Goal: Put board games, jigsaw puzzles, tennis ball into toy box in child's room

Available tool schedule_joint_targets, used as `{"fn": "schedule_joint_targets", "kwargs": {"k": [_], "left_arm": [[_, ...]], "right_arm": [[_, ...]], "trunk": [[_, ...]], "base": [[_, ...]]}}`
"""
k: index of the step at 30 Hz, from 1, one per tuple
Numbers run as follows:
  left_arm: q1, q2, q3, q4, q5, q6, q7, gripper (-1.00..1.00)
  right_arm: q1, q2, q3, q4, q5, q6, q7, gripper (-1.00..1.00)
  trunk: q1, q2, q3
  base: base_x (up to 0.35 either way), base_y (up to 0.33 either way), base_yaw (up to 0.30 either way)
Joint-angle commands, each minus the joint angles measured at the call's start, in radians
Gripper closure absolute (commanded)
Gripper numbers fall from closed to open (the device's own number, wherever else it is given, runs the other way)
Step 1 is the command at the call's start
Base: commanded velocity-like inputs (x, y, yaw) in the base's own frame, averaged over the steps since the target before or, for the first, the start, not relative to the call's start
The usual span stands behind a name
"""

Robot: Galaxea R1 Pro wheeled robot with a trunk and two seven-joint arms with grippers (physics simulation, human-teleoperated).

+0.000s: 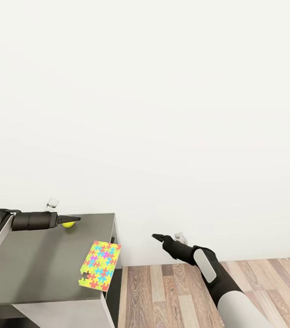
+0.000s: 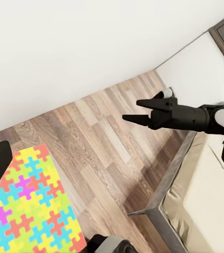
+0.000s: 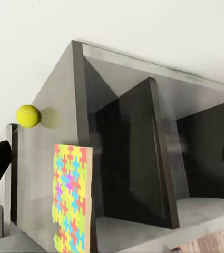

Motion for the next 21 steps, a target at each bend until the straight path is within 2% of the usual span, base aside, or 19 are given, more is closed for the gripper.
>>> {"fn": "schedule_joint_targets", "kwargs": {"k": [1, 5, 10, 12, 16, 21], "left_arm": [[-0.001, 0.001, -0.003, 0.0, 0.006, 0.011, -0.002, -1.0], [-0.001, -0.001, -0.004, 0.001, 0.004, 0.019, -0.016, -1.0], [-0.001, 0.001, -0.003, 0.001, 0.004, 0.023, -0.024, -1.0], [-0.001, 0.001, -0.003, 0.0, 0.004, 0.023, -0.025, -1.0], [-0.001, 0.0, -0.003, 0.0, 0.003, 0.024, -0.026, -1.0], [-0.001, 0.001, -0.003, 0.0, 0.003, 0.024, -0.026, -1.0]], "right_arm": [[-0.001, 0.001, -0.002, 0.0, -0.003, 0.008, 0.001, -1.0], [-0.001, 0.009, 0.004, 0.0, -0.005, 0.036, 0.003, -1.0], [-0.005, 0.056, 0.007, 0.003, -0.008, 0.128, -0.001, -1.0], [-0.007, 0.071, 0.007, 0.004, -0.009, 0.152, -0.002, -1.0], [-0.006, 0.08, 0.007, 0.003, -0.008, 0.167, -0.003, -1.0], [-0.006, 0.075, 0.006, 0.003, -0.007, 0.17, -0.002, -1.0]], "trunk": [[0.004, -0.008, -0.004], [0.016, -0.029, -0.014], [0.016, -0.029, -0.014], [0.023, -0.043, -0.02], [0.039, -0.071, -0.033], [0.058, -0.106, -0.048]], "base": [[0.0, 0.0, 0.0], [0.0, 0.0, 0.0], [0.0, 0.0, 0.0], [0.0, 0.0, 0.0], [0.0, 0.0, 0.0], [0.0, 0.0, 0.0]]}}
